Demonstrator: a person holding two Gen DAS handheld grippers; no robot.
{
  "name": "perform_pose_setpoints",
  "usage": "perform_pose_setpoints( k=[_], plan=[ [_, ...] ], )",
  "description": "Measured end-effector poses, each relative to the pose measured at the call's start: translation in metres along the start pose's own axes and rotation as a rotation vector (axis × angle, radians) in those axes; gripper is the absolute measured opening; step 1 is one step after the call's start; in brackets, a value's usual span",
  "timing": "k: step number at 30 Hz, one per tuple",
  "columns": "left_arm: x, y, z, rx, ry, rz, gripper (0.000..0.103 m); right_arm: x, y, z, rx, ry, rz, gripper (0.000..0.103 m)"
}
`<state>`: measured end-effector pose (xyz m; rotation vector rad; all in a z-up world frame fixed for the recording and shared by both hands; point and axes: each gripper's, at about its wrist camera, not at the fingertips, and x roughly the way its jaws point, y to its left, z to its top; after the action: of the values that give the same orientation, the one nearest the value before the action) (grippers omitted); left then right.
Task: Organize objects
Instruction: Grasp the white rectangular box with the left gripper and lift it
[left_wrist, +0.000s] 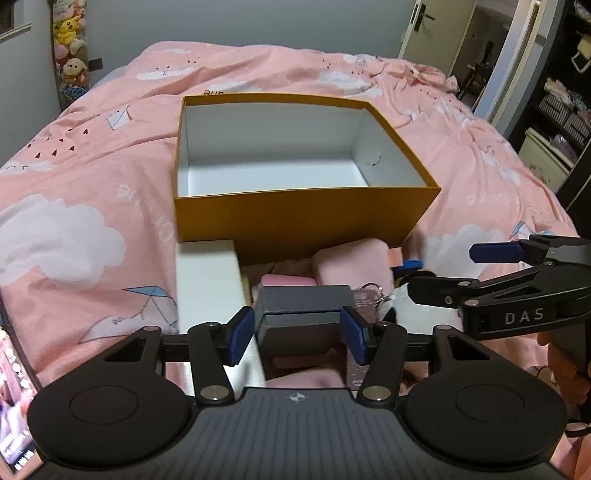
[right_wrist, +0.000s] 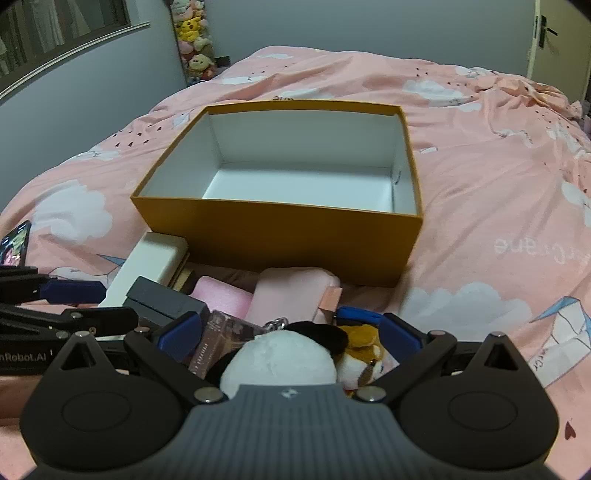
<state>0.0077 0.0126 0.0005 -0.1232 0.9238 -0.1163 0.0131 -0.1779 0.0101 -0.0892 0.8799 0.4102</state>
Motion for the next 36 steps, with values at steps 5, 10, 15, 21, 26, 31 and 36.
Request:
perform_pose_setpoints(
  k=[5,10,15,21,26,31,36],
  plan=[
    [0.001,0.021,0.012,-0.049,0.051,0.008,0.062,0.008,0.005,0.010,-0.038,0.028,0.055,0.094],
    [0.016,0.040,0.029,-0.083,0.101,0.051,0.065,0.023,0.013,0.029,-0.087,0.050,0.098,0.085],
    [0.046,0.058,0.040,-0.145,0.170,0.072,0.071,0.054,0.019,0.048,-0.104,0.108,0.148,0.075],
    [0.072,0.077,0.047,-0.238,0.256,0.055,0.076,0.086,0.029,0.064,-0.115,0.163,0.202,0.075],
    [0.091,0.076,0.049,-0.232,0.337,0.068,0.077,0.110,0.031,0.072,-0.098,0.222,0.249,0.074],
    [0.103,0.072,0.042,-0.213,0.398,0.077,0.078,0.124,0.026,0.075,-0.096,0.253,0.257,0.074],
    [0.102,0.071,0.034,-0.217,0.394,0.082,0.069,0.130,0.024,0.074,-0.084,0.274,0.290,0.074]
  ],
)
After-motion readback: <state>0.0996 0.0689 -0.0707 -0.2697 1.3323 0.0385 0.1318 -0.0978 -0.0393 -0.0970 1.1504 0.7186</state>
